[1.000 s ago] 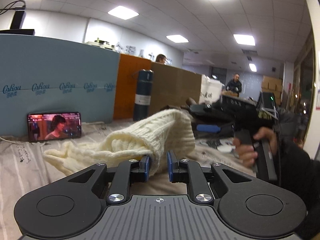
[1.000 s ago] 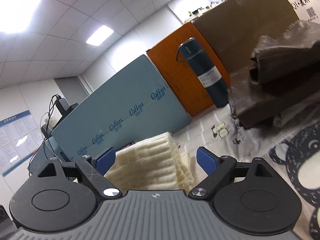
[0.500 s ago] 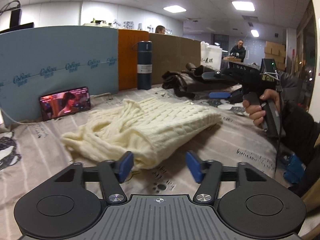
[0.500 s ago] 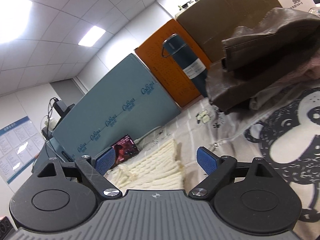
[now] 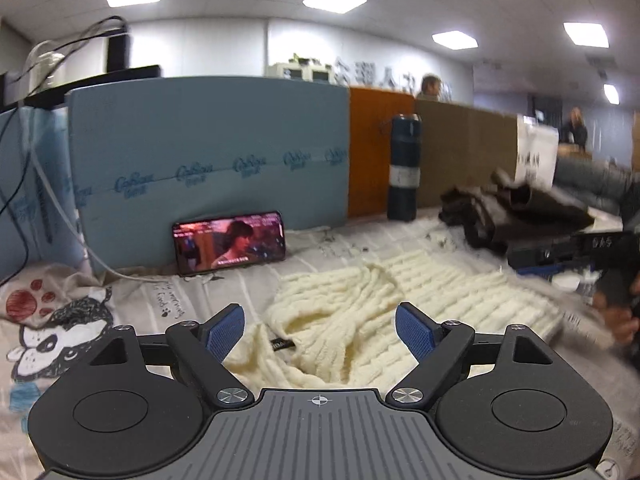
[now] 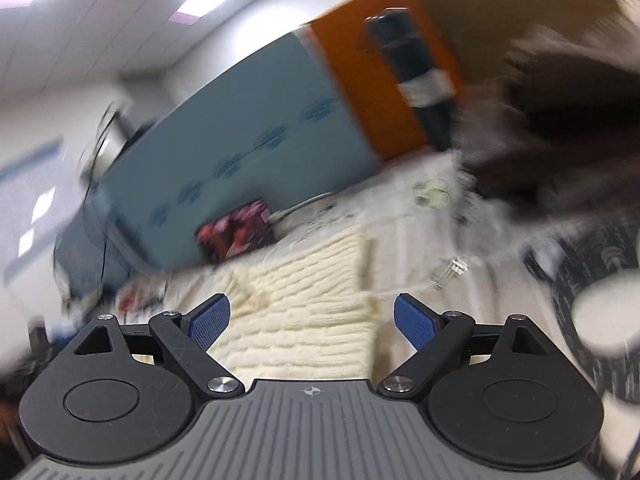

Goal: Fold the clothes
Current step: 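Grasp a sweater sleeve with the right gripper and lift it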

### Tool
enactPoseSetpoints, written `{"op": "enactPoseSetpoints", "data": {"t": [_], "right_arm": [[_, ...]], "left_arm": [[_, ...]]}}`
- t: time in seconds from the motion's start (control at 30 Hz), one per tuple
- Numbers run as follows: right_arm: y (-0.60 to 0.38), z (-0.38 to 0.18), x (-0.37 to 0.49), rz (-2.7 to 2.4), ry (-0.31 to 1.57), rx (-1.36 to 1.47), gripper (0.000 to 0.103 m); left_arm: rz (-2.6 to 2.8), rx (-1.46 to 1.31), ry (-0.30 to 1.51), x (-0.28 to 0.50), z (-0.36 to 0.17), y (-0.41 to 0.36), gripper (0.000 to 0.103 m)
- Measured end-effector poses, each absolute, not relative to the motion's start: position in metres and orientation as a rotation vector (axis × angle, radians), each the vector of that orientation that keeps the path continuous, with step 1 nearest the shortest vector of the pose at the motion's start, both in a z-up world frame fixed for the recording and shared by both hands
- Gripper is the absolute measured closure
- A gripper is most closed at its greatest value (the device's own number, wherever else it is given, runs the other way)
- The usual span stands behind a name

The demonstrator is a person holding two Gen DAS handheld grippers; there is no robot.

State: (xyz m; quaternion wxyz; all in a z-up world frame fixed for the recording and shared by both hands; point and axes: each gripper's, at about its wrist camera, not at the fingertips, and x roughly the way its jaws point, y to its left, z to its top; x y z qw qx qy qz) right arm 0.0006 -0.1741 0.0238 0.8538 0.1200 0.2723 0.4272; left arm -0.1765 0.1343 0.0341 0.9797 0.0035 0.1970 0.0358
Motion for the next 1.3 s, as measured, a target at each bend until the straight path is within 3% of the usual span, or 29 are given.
{"op": "enactPoseSetpoints", "data": {"t": [0.2,0.53,0.6,0.8,0.9,1.3], "right_arm": [[-0.130,0.039,0.009,1.148,0.504,-0.091,0.010],[-0.050,0.029,0.044,1.463,0.730,-0.278,0.015],[-0.052,0.033,0.039,1.474,0.729,-0.299,0.034],[-0.059,0.045,0.023,1.506,0.727,-0.363,0.073],[-0.063,0.051,0.016,1.522,0.726,-0.396,0.086],[-0.140,0.079,-0.089,1.652,0.569,-0.420,0.090]], "left_arm": [[0.148,0.009,0.497,-0.166,0.017,0.135,0.018],[0.264,-0.119,0.492,-0.186,0.011,0.165,0.018],[0.267,-0.133,0.486,-0.189,0.010,0.169,0.018],[0.268,-0.179,0.460,-0.194,0.006,0.178,0.018],[0.272,-0.202,0.444,-0.198,0.004,0.180,0.018],[0.326,-0.251,0.265,-0.226,0.026,0.181,0.018]]}}
